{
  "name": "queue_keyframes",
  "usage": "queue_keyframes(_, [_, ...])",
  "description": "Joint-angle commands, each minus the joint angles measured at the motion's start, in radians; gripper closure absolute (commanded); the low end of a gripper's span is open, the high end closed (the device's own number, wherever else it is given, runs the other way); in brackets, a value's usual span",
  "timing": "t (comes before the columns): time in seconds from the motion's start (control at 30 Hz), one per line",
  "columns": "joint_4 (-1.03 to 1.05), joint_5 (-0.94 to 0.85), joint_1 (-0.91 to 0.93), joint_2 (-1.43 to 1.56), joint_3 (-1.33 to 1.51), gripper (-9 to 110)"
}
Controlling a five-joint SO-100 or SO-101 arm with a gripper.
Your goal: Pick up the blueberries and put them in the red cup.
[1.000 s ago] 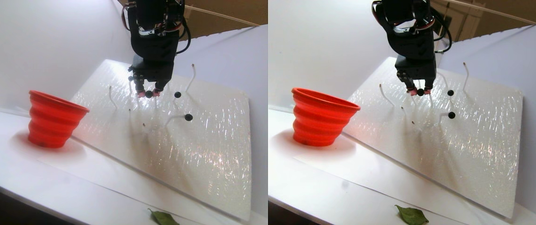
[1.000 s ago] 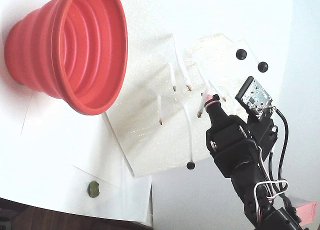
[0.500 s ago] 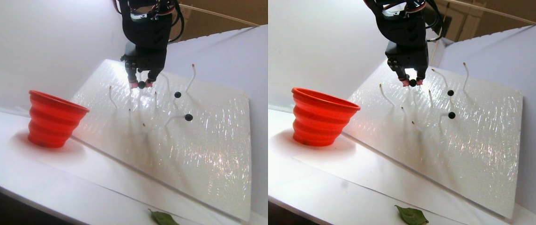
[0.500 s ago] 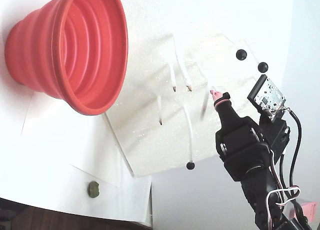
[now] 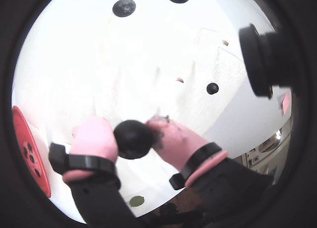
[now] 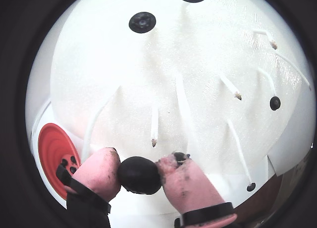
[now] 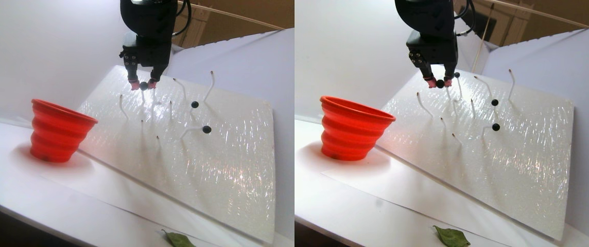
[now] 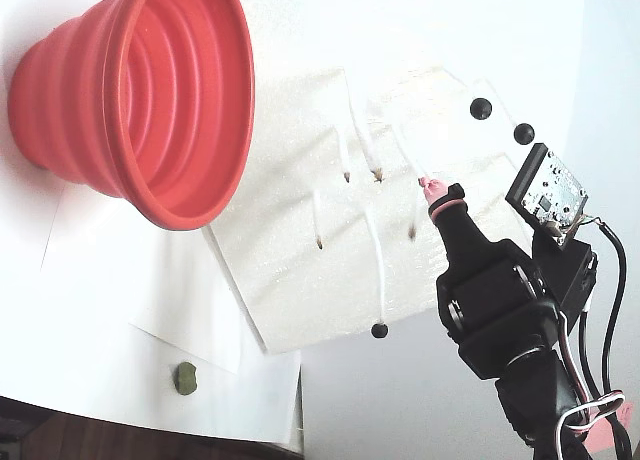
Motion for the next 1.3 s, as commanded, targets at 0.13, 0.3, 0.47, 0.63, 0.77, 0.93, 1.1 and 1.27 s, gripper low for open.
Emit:
queue_keyframes(0.13, [0.026,0.026,-0.031,0.16,0.008,88])
queue_keyframes(0.3, [0.043,0.041,-0.064,0.201,0.041,88])
queue_keyframes(0.47, [0.066,0.051,-0.103,0.233,0.066,88])
queue_keyframes(0.63, [0.089,0.064,-0.14,0.262,0.086,88])
queue_keyframes(0.77, [0.101,0.083,-0.167,0.276,0.095,88])
queue_keyframes(0.93, [0.104,0.097,-0.206,0.278,0.103,88])
queue_keyframes(1.1, [0.104,0.107,-0.244,0.265,0.103,88])
queue_keyframes(1.27, [0.104,0.129,-0.278,0.236,0.086,88])
